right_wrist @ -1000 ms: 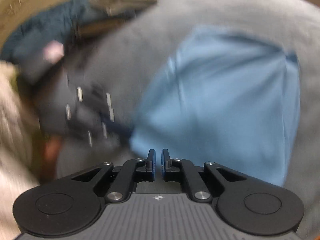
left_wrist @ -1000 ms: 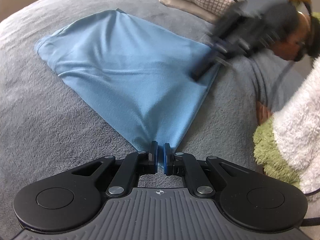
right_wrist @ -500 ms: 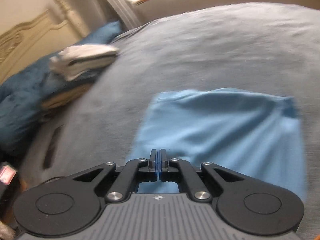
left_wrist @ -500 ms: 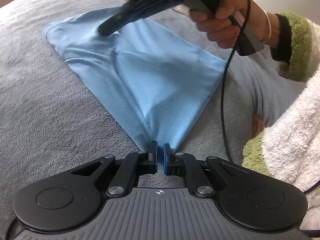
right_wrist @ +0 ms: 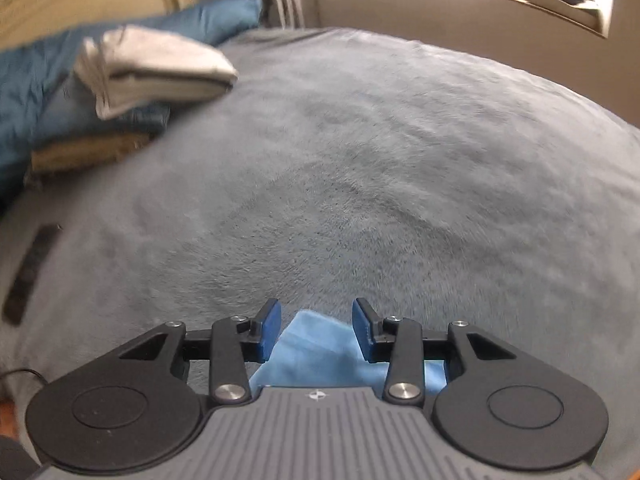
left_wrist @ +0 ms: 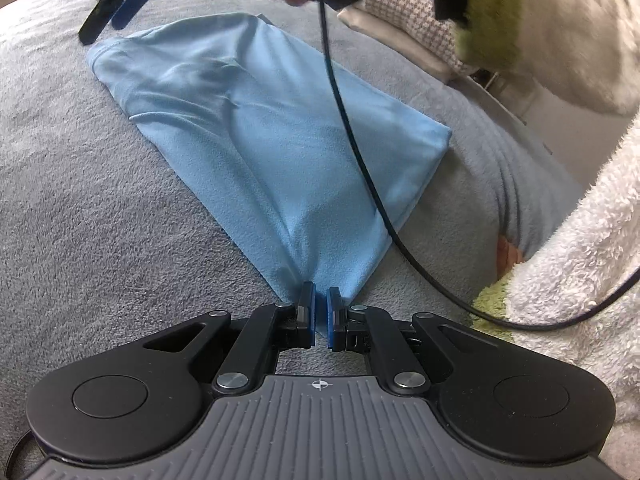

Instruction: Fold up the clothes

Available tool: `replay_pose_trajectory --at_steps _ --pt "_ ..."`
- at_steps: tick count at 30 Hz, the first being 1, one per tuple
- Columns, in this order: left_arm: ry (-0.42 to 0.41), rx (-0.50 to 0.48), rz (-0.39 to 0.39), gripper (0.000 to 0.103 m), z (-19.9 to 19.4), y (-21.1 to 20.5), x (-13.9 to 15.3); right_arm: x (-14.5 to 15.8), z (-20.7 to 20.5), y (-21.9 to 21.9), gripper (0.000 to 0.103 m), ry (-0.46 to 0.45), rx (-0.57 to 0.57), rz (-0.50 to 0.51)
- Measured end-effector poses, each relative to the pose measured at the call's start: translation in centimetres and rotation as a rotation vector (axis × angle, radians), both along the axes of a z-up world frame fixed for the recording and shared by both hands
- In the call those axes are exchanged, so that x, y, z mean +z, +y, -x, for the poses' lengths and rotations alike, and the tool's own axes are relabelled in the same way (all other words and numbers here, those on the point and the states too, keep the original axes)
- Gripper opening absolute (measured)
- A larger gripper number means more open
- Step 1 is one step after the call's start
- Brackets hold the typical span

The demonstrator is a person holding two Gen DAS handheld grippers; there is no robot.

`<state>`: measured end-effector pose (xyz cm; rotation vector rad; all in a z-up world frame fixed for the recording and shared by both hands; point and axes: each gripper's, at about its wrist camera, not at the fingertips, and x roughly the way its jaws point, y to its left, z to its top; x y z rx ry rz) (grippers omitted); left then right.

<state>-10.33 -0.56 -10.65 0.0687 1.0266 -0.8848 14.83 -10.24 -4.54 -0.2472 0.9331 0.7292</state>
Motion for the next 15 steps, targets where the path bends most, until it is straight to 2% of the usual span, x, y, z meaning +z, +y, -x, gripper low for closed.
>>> replay_pose_trajectory --at_steps 3,4,6,7,10,15 --pt "0.006 0.003 0.006 0.004 0.0 0.4 0.0 -0.7 -0.8 1.0 0.042 0.035 0.088 0.061" --pt "0.007 0.003 0.006 0.004 0.1 0.5 0.0 -0.9 -0.9 1.0 0.038 0.046 0.1 0.07" --pt "0.008 0.003 0.008 0.004 0.1 0.6 0.0 -1.3 -1.1 0.9 0.025 0.068 0.124 0.086" --pt "0.009 0.003 0.009 0.004 -0.1 0.6 0.0 -1.4 -1.0 0.8 0.006 0.076 0.133 0.076" --pt "0.012 0.002 0.011 0.004 -0.4 0.5 0.1 -0.7 -0.2 0.1 0.004 0.034 0.13 0.046" --pt "0.009 -0.004 0.006 0.004 -0.4 0.3 0.3 -0.6 -0.7 -1.4 0.003 0.013 0.021 -0.042"
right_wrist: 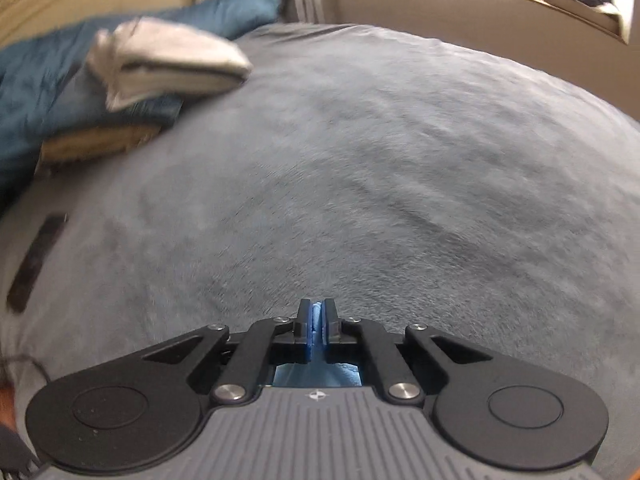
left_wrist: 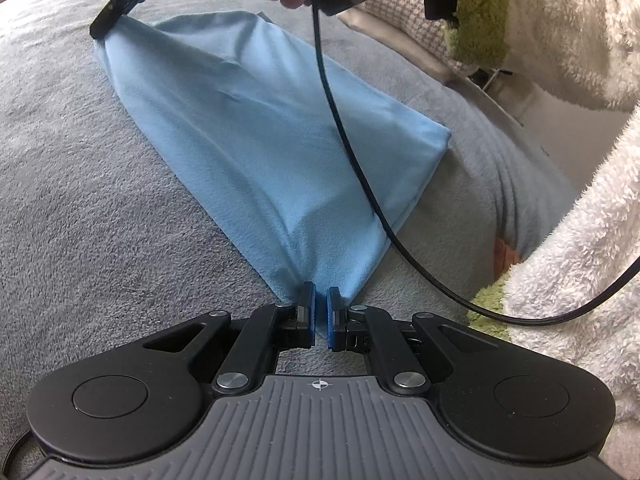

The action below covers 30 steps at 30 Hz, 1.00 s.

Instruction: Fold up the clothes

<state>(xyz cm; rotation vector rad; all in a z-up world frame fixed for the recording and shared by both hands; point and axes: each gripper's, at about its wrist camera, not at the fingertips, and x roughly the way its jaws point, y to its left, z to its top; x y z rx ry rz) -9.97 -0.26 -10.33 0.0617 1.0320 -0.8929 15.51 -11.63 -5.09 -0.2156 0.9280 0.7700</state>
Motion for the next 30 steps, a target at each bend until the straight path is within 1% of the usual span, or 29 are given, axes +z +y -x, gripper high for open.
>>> replay_pose_trajectory --at_steps 5,7,9,11,13,14,16,18,20,21,22,24,25,26,27,28,30 --pt "0.003 0.007 0.001 0.004 0.0 0.2 0.1 -0.9 -0.8 -0.9 0.003 0.028 -0.073 -0.045" --pt "0.002 0.007 0.0 0.004 0.0 0.3 0.2 -0.7 -0.8 -1.3 0.004 0.032 -0.094 -0.086" --pt "0.005 0.009 0.001 0.004 0.0 0.4 0.3 0.2 -0.8 -2.4 0.006 0.012 -0.163 -0.123" --pt "0.006 0.009 0.001 0.004 -0.1 0.3 0.3 1.5 -0.9 -4.2 0.007 0.022 -0.205 -0.195" --pt "0.006 0.009 0.001 0.004 -0.1 0.4 0.4 2.3 -0.6 -5.6 0.007 0.07 -0.183 -0.232" --pt "0.005 0.009 0.001 0.004 -0.1 0.4 0.4 2.3 -0.3 -6.0 0.007 0.097 -0.161 -0.226" --pt "0.003 0.008 -0.002 0.004 0.0 0.5 0.4 1.3 0.1 -6.0 0.007 0.203 -0.091 -0.182" --pt "-0.001 0.007 -0.005 0.004 0.2 0.6 0.3 -0.5 0.2 -5.6 0.007 0.272 -0.07 -0.126" --pt "-0.006 0.008 -0.009 0.004 0.2 0.2 0.2 -2.2 -0.5 -5.7 0.007 0.287 -0.131 -0.112" --pt "-0.008 0.008 -0.011 0.004 0.3 -0.1 0.2 -2.8 -1.4 -6.2 0.007 0.279 -0.191 -0.138" --pt "-0.01 0.008 -0.013 0.004 0.3 -0.3 0.1 -2.9 -2.1 -7.1 0.006 0.256 -0.268 -0.166" --pt "-0.012 0.009 -0.02 0.004 0.3 -0.5 0.2 -3.0 -3.5 -8.9 0.007 0.207 -0.421 -0.222" --pt "-0.013 0.009 -0.023 0.004 0.3 -0.8 0.1 -2.7 -3.8 -10.1 0.008 0.208 -0.493 -0.237" --pt "-0.015 0.01 -0.026 0.004 0.3 -1.2 0.0 -2.3 -3.7 -11.3 0.008 0.238 -0.507 -0.288" --pt "-0.015 0.009 -0.027 0.004 0.3 -1.4 0.0 -1.9 -3.5 -12.5 0.008 0.282 -0.482 -0.348" --pt "-0.013 0.008 -0.027 0.004 0.2 -1.5 0.0 -1.6 -3.0 -13.3 0.009 0.323 -0.453 -0.383" --pt "-0.002 0.01 -0.028 0.004 0.1 -1.7 0.0 -1.6 -1.8 -14.2 0.011 0.404 -0.384 -0.397"
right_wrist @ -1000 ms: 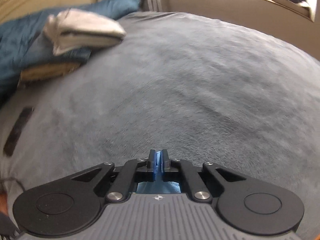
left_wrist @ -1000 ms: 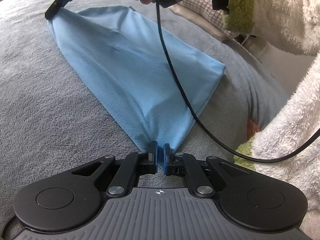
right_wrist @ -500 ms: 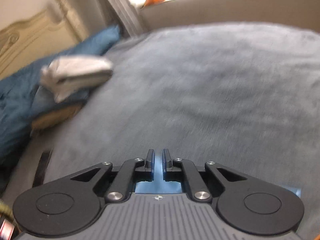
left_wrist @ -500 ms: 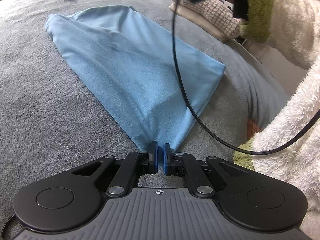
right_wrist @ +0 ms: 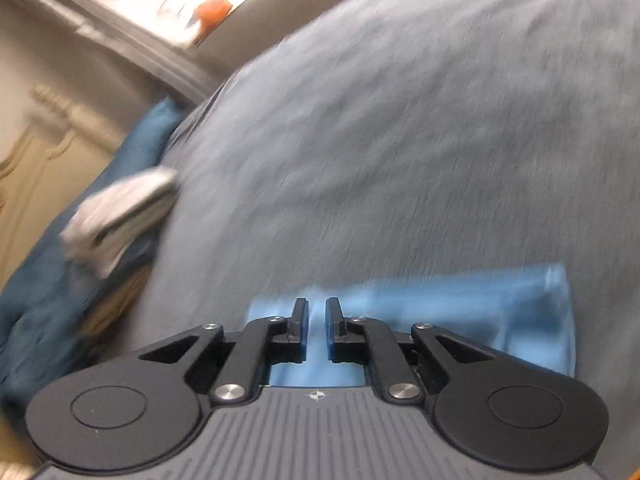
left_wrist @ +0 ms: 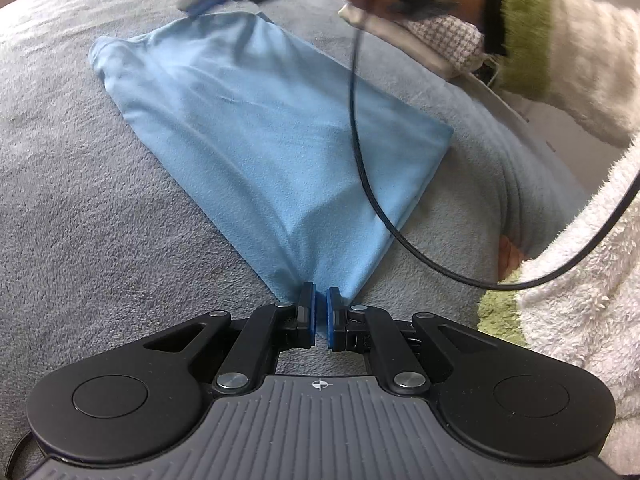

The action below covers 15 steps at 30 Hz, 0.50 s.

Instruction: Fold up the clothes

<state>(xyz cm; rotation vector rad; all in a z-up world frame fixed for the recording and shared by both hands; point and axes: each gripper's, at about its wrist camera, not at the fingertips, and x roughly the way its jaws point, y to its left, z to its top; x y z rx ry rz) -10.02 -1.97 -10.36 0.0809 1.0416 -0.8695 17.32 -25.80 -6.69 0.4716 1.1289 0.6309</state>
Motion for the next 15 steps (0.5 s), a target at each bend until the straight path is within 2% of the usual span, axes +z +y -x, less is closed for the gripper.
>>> replay_pose_trajectory --at_steps 2,3,4,7,8,10,12,15 --pt "0.008 0.001 0.0 0.004 -0.1 1.0 0.4 -1.2 0.7 -0.5 0.013 0.051 0.029 0.025" --pt "0.01 0.0 0.0 0.004 -0.2 1.0 0.5 -1.8 0.4 -1.3 0.013 0.058 -0.027 0.054" --pt "0.011 0.0 0.0 0.004 -0.2 1.0 0.5 -2.5 0.1 -2.2 0.01 0.065 -0.085 0.083" --pt "0.011 0.005 -0.009 0.004 -0.2 0.8 0.7 -2.2 -0.3 -7.5 0.012 0.016 -0.409 0.015" --pt "0.012 0.007 -0.012 0.004 -0.1 0.7 0.8 -1.5 -0.1 -8.5 0.012 -0.005 -0.448 0.034" --pt "0.014 0.008 -0.021 0.004 -0.7 -0.8 0.8 0.2 0.9 -9.5 0.012 -0.039 -0.396 -0.01" --pt "0.02 0.009 -0.026 0.004 -0.8 -1.0 0.9 1.1 2.2 -9.1 0.013 -0.019 -0.282 -0.077" --pt "0.028 0.008 -0.031 0.004 -1.0 -1.5 1.0 -0.1 3.9 -7.6 0.013 0.076 -0.149 -0.103"
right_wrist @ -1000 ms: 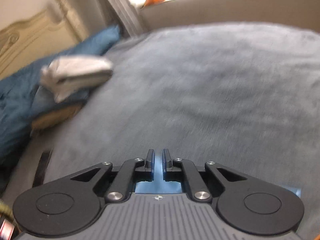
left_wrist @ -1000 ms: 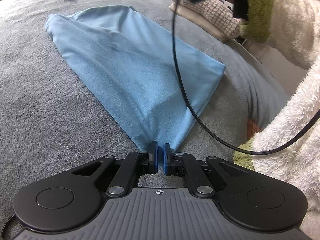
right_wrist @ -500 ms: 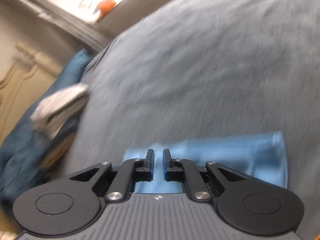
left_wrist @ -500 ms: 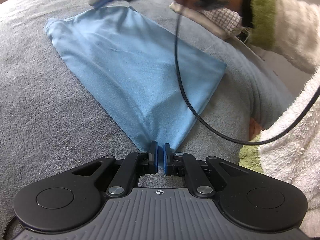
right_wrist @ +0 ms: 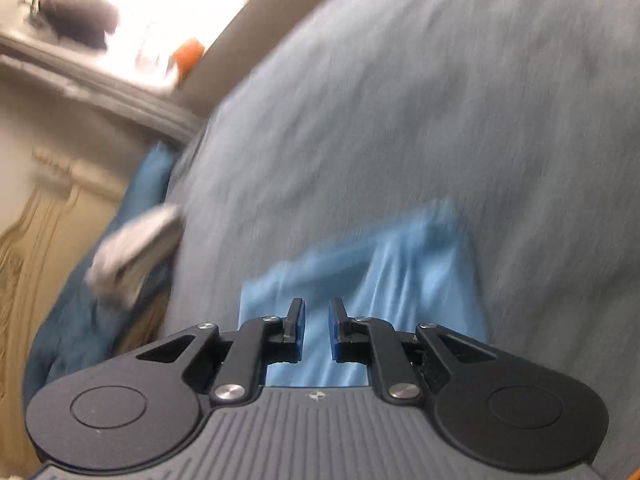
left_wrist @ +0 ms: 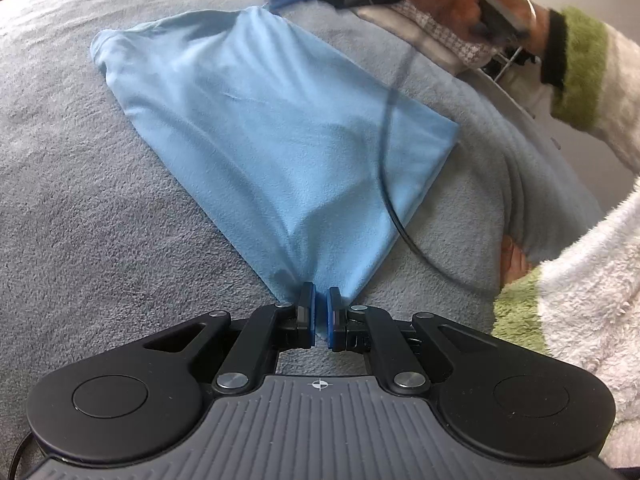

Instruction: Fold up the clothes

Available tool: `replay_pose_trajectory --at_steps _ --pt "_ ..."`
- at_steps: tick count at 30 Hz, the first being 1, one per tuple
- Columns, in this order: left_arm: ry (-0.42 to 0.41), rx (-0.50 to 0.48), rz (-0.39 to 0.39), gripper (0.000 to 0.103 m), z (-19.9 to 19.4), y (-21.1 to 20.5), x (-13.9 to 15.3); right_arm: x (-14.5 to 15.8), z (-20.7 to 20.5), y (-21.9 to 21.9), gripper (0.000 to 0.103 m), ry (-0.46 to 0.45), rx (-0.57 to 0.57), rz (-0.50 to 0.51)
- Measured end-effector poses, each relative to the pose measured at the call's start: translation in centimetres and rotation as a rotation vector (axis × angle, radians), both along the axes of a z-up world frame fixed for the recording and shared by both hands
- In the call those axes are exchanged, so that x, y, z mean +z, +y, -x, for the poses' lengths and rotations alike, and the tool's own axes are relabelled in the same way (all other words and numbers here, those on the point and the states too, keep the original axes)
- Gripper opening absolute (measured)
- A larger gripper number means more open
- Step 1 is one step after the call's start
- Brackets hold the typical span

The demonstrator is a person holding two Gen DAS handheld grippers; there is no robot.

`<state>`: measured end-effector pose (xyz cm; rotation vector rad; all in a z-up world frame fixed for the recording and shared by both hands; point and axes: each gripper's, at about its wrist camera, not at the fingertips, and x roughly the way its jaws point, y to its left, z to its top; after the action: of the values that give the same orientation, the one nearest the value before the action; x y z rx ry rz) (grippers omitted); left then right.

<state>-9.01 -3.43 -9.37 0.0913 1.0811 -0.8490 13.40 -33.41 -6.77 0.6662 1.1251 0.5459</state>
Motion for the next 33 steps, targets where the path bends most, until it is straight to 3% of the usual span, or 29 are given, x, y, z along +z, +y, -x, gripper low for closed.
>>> replay_pose_trajectory --at_steps 1,4,6,8,10,13,17,20,22,26,28,33 --pt "0.001 -0.002 -0.001 0.004 0.0 -0.2 0.0 -0.8 0.5 0.1 0.013 0.028 0.007 0.014" --pt "0.007 0.001 0.004 0.004 -0.1 -0.2 0.4 -2.4 1.7 -2.3 0.01 0.08 -0.112 0.137" --pt "0.008 -0.005 0.002 0.005 -0.1 0.0 1.0 -1.0 3.7 -4.3 0.011 0.023 -0.204 0.227" --pt "-0.024 -0.019 0.006 0.005 0.1 0.3 2.1 1.9 6.1 -5.3 0.012 -0.085 -0.218 0.356" --pt "-0.069 -0.036 0.023 0.005 0.0 0.7 3.2 4.2 8.5 -5.2 0.012 -0.156 -0.146 0.347" --pt "-0.112 -0.051 0.058 0.006 -0.8 0.7 4.0 6.4 11.1 -3.5 0.012 -0.217 0.099 0.262" --pt "-0.107 -0.054 0.047 0.007 -1.9 -1.5 2.1 4.9 13.5 0.8 0.012 -0.226 0.327 0.248" --pt "-0.079 -0.068 -0.012 0.007 -2.0 -2.9 -0.3 1.6 14.2 1.6 0.012 -0.135 0.333 0.279" --pt "-0.075 -0.055 0.0 0.007 -1.6 -2.5 -0.6 -0.5 15.2 0.7 0.011 -0.069 0.321 0.309" --pt "-0.042 -0.013 0.06 0.007 -1.7 -0.8 0.4 -1.3 17.0 -2.5 0.013 0.06 0.285 0.229" --pt "-0.061 0.025 0.107 0.007 -2.7 0.2 1.3 -0.4 17.7 -2.2 0.013 0.023 0.325 0.268" --pt "-0.053 0.192 0.159 0.007 -7.1 1.6 1.0 1.3 16.5 -1.4 0.013 -0.116 0.252 0.155"
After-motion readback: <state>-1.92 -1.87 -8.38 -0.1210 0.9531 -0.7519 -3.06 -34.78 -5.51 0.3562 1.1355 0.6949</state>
